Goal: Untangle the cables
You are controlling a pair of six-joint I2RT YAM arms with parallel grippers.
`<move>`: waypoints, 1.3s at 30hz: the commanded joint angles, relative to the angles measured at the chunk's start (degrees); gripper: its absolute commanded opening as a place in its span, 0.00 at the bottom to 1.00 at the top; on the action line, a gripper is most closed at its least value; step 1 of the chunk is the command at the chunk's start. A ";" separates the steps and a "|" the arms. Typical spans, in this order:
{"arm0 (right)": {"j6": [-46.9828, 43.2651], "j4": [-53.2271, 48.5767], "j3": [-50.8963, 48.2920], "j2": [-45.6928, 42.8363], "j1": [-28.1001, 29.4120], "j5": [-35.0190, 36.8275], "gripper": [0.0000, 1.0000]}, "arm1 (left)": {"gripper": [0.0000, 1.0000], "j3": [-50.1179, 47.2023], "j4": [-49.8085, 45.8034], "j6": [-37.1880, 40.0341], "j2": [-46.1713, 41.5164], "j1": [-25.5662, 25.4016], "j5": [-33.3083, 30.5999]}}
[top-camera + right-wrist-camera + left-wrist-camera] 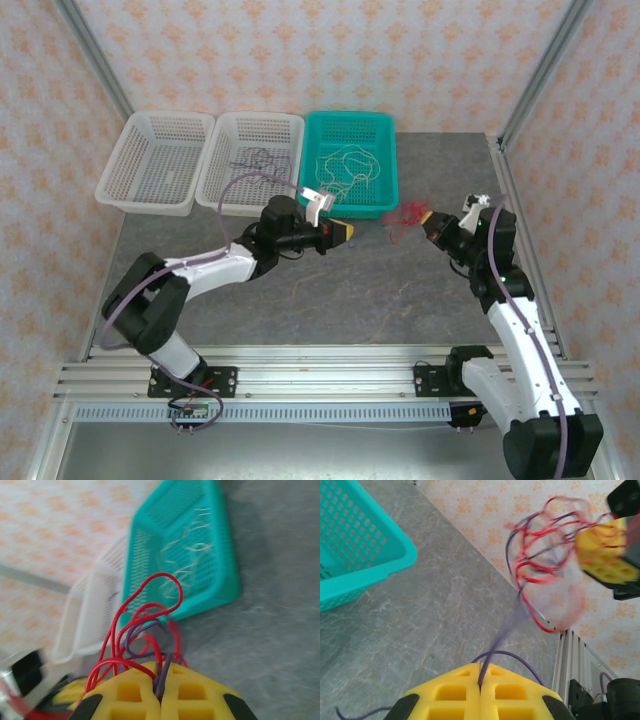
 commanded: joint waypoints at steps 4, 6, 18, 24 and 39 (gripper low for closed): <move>1.83 -10.77 -1.98 -0.72 -1.59 21.29 0.00 | 0.00 -4.94 -9.82 6.20 -9.59 1.90 -7.35; 3.11 -12.03 -2.88 -0.57 -2.07 26.34 0.00 | 0.00 -6.32 -11.46 6.60 -12.34 2.89 -8.43; 9.49 -13.16 -7.20 0.53 -11.14 39.36 0.00 | 0.00 -10.30 -29.77 6.14 -27.19 11.96 -22.66; 10.45 -9.57 -8.89 2.54 -12.86 35.54 0.00 | 0.00 -10.70 -32.67 6.60 -31.75 13.28 -22.32; 15.36 -7.67 -12.35 6.10 -22.06 35.84 0.00 | 0.00 -13.93 -43.83 -0.82 -44.16 23.99 -31.92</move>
